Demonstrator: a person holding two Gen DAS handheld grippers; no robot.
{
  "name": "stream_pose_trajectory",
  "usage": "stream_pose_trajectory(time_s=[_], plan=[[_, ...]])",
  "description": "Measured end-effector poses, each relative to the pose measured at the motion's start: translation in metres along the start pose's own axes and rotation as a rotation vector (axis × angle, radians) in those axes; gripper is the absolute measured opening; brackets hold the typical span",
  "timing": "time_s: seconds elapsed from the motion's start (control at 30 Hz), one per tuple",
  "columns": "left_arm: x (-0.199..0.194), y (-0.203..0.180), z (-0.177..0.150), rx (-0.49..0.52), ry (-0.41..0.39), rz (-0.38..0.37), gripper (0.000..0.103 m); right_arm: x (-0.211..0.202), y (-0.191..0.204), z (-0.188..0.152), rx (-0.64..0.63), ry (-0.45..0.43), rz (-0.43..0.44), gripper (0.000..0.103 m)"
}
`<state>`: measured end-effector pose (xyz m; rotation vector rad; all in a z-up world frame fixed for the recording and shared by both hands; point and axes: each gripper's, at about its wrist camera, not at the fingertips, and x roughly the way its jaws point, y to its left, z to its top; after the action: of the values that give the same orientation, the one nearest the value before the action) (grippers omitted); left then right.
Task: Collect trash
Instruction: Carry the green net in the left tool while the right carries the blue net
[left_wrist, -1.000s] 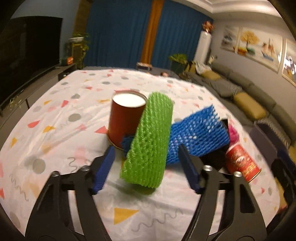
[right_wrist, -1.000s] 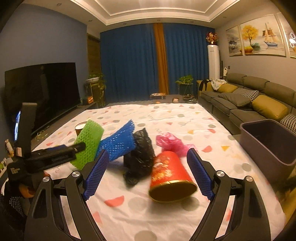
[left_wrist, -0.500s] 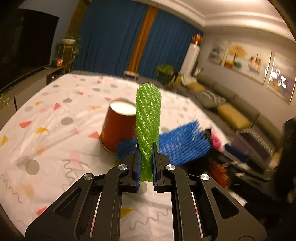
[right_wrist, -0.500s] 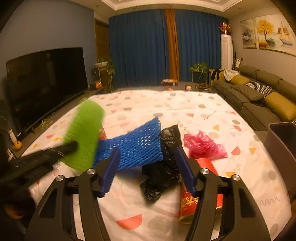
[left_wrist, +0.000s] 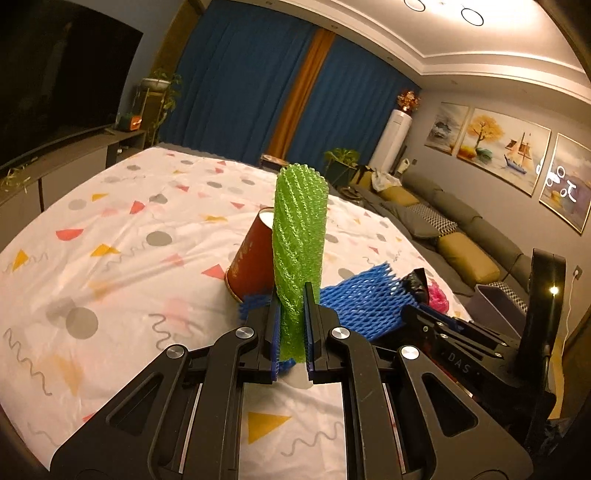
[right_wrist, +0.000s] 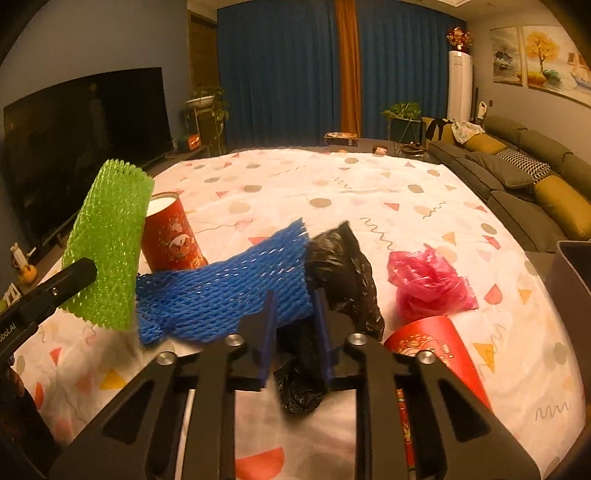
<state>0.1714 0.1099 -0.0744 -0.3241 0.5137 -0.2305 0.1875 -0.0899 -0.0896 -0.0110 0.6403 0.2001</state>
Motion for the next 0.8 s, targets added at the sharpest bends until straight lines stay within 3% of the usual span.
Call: stream_pose_trajectory(time_s=[0.17,0.6,0.8], plan=[[0.001,0.004,0.0,-0.013,0.002,-0.003,0.01,-0.011,0.001,-0.003,-0.008,-0.026,0.013,0.007],[0.002,0.006,0.0,-0.028,0.007,-0.007,0.01,-0.074,-0.007,0.001,-0.004,-0.162,0.035,0.005],[-0.002,-0.006,-0.004,0.026,0.004,0.002,0.009,-0.102,-0.007,0.012,-0.024,-0.227,0.043,0.005]])
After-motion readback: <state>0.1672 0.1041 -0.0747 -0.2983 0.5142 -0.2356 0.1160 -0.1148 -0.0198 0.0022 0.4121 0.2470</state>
